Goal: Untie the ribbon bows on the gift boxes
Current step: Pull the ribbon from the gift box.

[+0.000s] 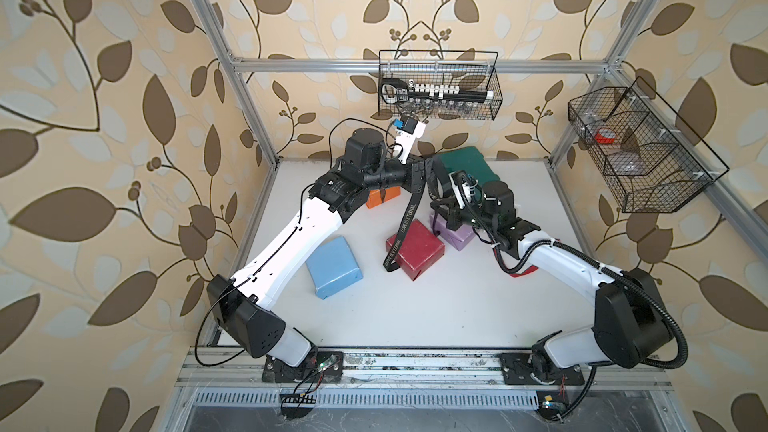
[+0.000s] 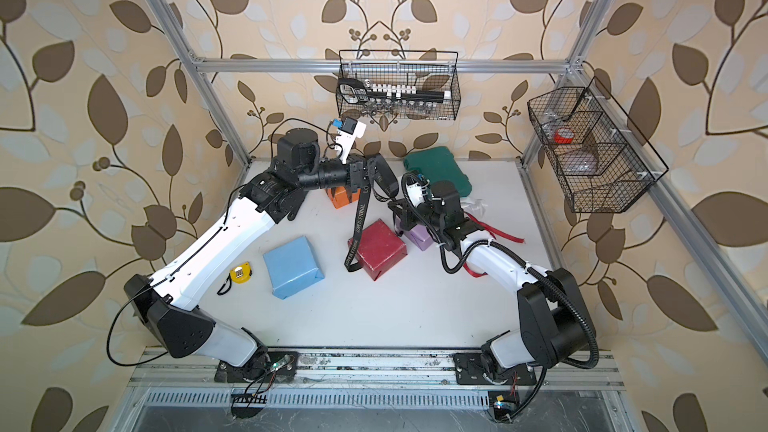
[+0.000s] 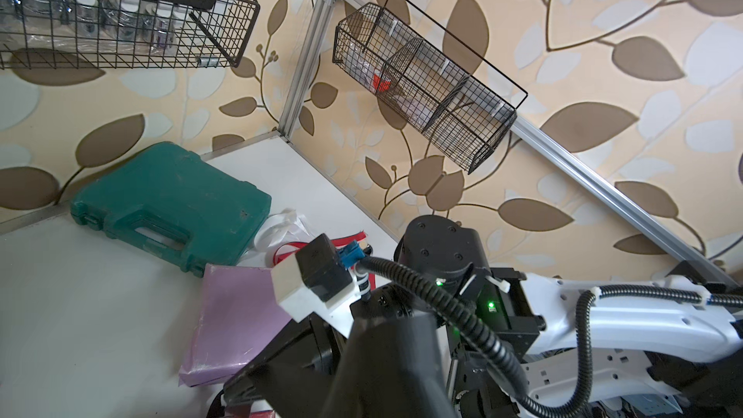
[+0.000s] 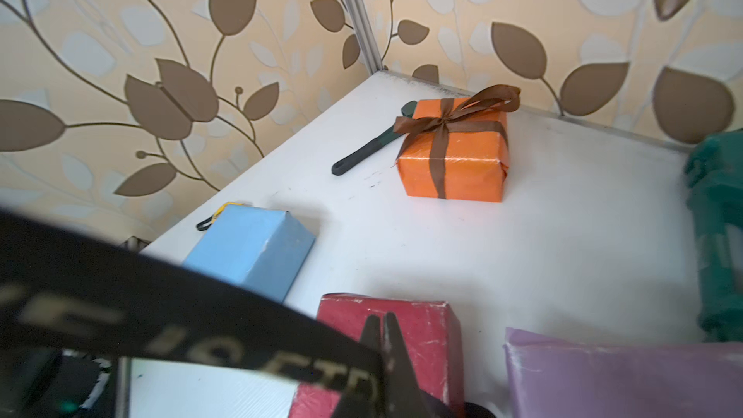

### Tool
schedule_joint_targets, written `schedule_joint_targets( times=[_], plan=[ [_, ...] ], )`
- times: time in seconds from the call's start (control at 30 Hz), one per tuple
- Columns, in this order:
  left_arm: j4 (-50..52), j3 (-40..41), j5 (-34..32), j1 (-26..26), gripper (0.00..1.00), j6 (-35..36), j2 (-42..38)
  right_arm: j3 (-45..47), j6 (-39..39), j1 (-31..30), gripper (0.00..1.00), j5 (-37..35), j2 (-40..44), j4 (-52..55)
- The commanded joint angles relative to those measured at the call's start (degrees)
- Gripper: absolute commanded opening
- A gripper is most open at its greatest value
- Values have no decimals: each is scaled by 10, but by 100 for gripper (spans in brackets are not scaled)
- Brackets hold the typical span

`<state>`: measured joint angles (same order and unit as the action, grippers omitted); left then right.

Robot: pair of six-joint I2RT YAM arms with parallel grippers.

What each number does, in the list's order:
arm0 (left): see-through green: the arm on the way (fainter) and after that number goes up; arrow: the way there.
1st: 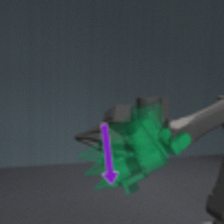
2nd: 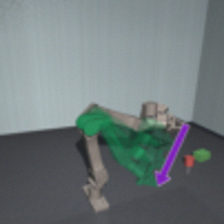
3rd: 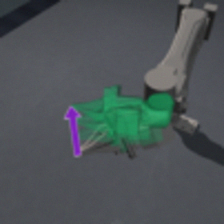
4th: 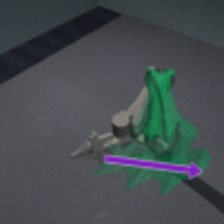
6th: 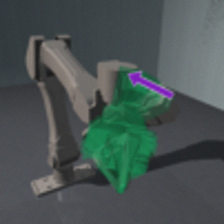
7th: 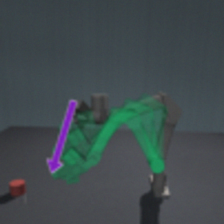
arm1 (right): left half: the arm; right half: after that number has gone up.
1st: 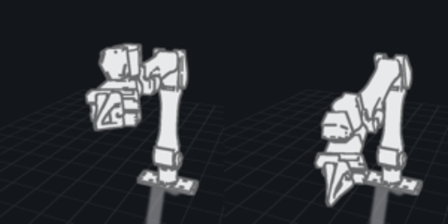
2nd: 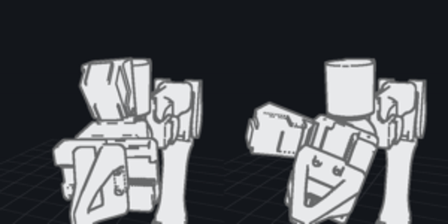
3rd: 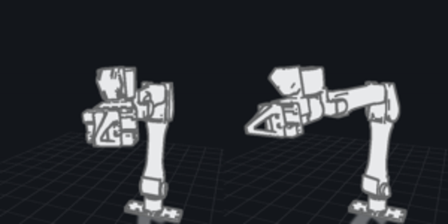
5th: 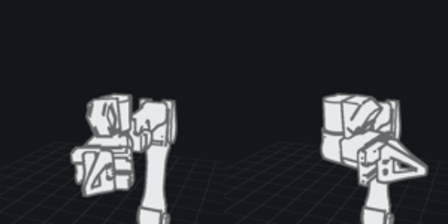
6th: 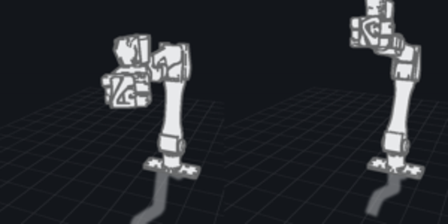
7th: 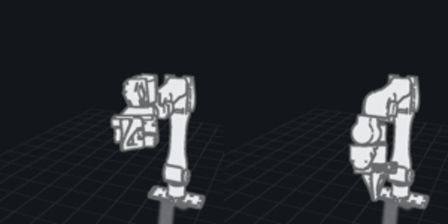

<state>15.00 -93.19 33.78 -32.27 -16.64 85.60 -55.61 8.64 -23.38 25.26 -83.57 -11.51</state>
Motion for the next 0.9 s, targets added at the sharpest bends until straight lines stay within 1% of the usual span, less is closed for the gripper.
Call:
schedule_joint_targets(
  times=[0.0, 0.03, 0.1, 0.23, 0.33, 0.4, 0.5, 0.6, 0.77, 0.87],
  plan=[
    [-15, 20, -17, 2, 0, 5, -26, -45, -25, 8, 0, -69, 27, 30],
    [-17, 29, -22, 3, 0, 5, -43, -52, -30, 11, 0, -82, 38, 34],
    [-19, 48, -30, 4, 0, 4, -51, -67, -43, 16, 0, -112, 68, 35],
    [-32, 84, -41, 13, 0, -6, -64, -113, -63, 20, 0, -125, 116, 54],
    [-36, 94, -46, 19, 0, -8, -66, -151, -57, 20, 0, -85, 130, 92],
    [-37, 95, -49, 23, 0, -8, -66, -160, -41, 16, 0, -45, 131, 111],
    [-44, 94, -58, 33, 0, -20, -66, -154, -23, 2, 0, 11, 127, 140],
    [-48, 81, -53, 49, 0, -34, -67, -119, -6, -19, 0, 50, 124, 156],
    [-38, 54, -46, 51, 0, -43, -63, -46, 42, -67, 0, 82, 104, 102],
    [-40, 52, -42, 51, 0, -57, -60, -30, 55, -97, 0, 94, 80, 67]
  ],
)
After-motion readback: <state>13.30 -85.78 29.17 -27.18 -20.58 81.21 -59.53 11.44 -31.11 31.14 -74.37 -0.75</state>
